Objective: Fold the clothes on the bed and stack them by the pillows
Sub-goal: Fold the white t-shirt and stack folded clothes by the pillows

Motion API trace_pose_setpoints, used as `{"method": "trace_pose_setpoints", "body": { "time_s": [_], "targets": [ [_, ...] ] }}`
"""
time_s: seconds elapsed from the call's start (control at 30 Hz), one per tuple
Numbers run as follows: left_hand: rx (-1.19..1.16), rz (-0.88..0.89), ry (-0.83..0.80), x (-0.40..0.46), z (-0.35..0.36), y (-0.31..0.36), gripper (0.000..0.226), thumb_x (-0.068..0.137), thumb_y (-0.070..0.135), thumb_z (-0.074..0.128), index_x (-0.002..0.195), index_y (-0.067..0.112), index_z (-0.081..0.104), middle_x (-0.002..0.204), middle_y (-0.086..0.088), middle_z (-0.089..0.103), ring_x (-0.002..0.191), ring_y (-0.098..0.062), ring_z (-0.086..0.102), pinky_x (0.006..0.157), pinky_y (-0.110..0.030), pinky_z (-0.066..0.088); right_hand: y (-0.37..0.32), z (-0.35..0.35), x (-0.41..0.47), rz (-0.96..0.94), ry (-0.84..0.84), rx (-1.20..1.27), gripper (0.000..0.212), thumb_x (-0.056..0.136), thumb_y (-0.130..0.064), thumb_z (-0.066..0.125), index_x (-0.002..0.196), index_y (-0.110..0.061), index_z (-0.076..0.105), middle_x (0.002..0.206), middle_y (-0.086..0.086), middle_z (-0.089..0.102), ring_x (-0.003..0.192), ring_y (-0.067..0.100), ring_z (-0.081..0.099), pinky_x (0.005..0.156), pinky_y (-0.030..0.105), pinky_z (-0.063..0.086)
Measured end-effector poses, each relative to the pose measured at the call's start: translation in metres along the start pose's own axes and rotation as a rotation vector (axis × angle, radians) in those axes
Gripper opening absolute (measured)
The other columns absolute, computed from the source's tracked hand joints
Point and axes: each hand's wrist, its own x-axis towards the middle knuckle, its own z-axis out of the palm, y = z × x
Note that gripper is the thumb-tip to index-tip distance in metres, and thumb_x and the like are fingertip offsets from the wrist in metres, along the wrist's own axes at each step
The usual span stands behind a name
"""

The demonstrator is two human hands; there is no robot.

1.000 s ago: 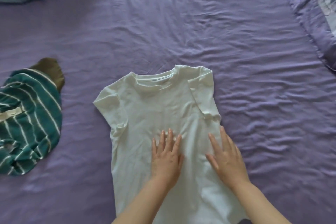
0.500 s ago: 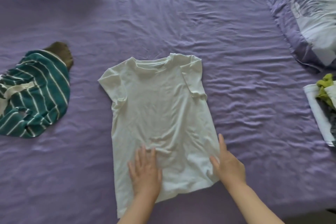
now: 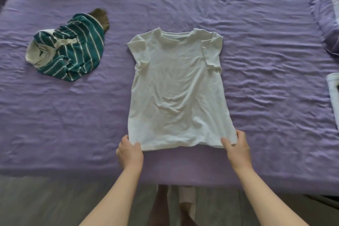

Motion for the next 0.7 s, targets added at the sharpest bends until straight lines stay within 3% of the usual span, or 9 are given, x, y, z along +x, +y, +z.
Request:
{"method": "trace_pose_setpoints", "body": {
  "time_s": [0.1,0.17,0.23,0.33,0.4,0.47,0.53,0.63,0.7],
  "targets": [
    [-0.102,-0.025,0.039,-0.004,-0.01,-0.012,0.025,0.091,0.014,0.055,0.107,-0.006,0.055,0.11,-0.027,0.05,0.084,-0.032,0.046,0.073,-0.036,0.035,0.008,-0.002,-0.004,0.043,0.035,-0.024,0.021,0.088,-0.014,0.06,0.103,-0.012,0.046,0.083,0.003,0.056,0.074,0.023,0.053,0.06,0.033,0.038],
    [-0.252,-0.101,0.016,-0.004,-0.011,-0.016,0.024,0.09,0.014,0.058,0.106,-0.004,0.053,0.11,-0.025,0.053,0.085,-0.031,0.049,0.076,-0.039,0.04,0.013,-0.001,-0.001,0.07,0.056,-0.025,0.022,0.086,-0.013,0.062,0.1,-0.011,0.045,0.086,0.007,0.057,0.075,0.025,0.053,0.059,0.033,0.037],
    [-0.613,-0.241,-0.09,-0.003,-0.007,-0.012,0.025,0.09,0.007,0.059,0.11,-0.004,0.05,0.111,-0.024,0.058,0.087,-0.03,0.056,0.081,-0.042,0.047,0.016,0.007,0.003,0.134,0.075,0.059,0.032,0.083,-0.015,0.067,0.106,-0.01,0.045,0.096,0.01,0.059,0.081,0.024,0.055,0.064,0.034,0.042],
    [-1.1,-0.449,-0.212,-0.006,0.001,-0.005,0.019,0.087,0.001,0.063,0.101,0.003,0.051,0.104,-0.015,0.06,0.078,-0.019,0.061,0.073,-0.03,0.052,0.022,0.026,0.002,0.266,0.084,0.318,0.047,0.078,-0.016,0.075,0.113,-0.007,0.045,0.107,0.012,0.057,0.094,0.026,0.057,0.084,0.045,0.05],
    [-1.117,-0.543,-0.198,-0.008,0.011,-0.003,0.021,0.083,0.006,0.069,0.095,0.012,0.053,0.096,-0.005,0.062,0.071,-0.012,0.058,0.063,-0.023,0.046,0.027,0.04,-0.001,0.315,0.097,0.457,0.045,0.077,-0.014,0.075,0.112,-0.007,0.048,0.105,0.008,0.06,0.094,0.02,0.06,0.086,0.041,0.051],
    [-1.051,-0.588,-0.122,-0.01,0.021,-0.004,0.025,0.083,0.011,0.071,0.104,0.009,0.058,0.093,-0.004,0.062,0.07,-0.012,0.057,0.061,-0.024,0.044,0.03,0.051,-0.004,0.32,0.168,0.535,0.029,0.079,-0.011,0.073,0.101,-0.012,0.054,0.096,0.002,0.064,0.086,0.015,0.061,0.077,0.03,0.048],
    [-0.973,-0.551,-0.002,-0.009,0.027,-0.002,0.031,0.087,0.011,0.066,0.114,0.001,0.056,0.105,-0.011,0.064,0.09,-0.024,0.062,0.076,-0.032,0.048,0.027,0.055,-0.004,0.284,0.268,0.489,0.013,0.084,-0.011,0.066,0.083,-0.017,0.055,0.084,-0.004,0.062,0.078,0.016,0.057,0.067,0.024,0.042],
    [-0.945,-0.421,0.045,-0.008,0.027,0.002,0.025,0.095,0.013,0.053,0.118,0.005,0.047,0.123,-0.013,0.058,0.11,-0.031,0.058,0.094,-0.043,0.049,0.022,0.054,-0.006,0.27,0.337,0.499,0.008,0.091,-0.012,0.056,0.087,-0.017,0.051,0.085,-0.003,0.06,0.078,0.019,0.058,0.07,0.031,0.046],
    [-0.989,-0.335,0.01,-0.009,0.023,0.005,0.015,0.097,0.013,0.05,0.111,0.011,0.046,0.118,-0.011,0.06,0.101,-0.029,0.063,0.079,-0.043,0.056,0.016,0.05,-0.009,0.254,0.323,0.576,0.011,0.093,-0.011,0.054,0.088,-0.019,0.048,0.089,0.0,0.062,0.075,0.019,0.064,0.065,0.033,0.053]
  ]
}}
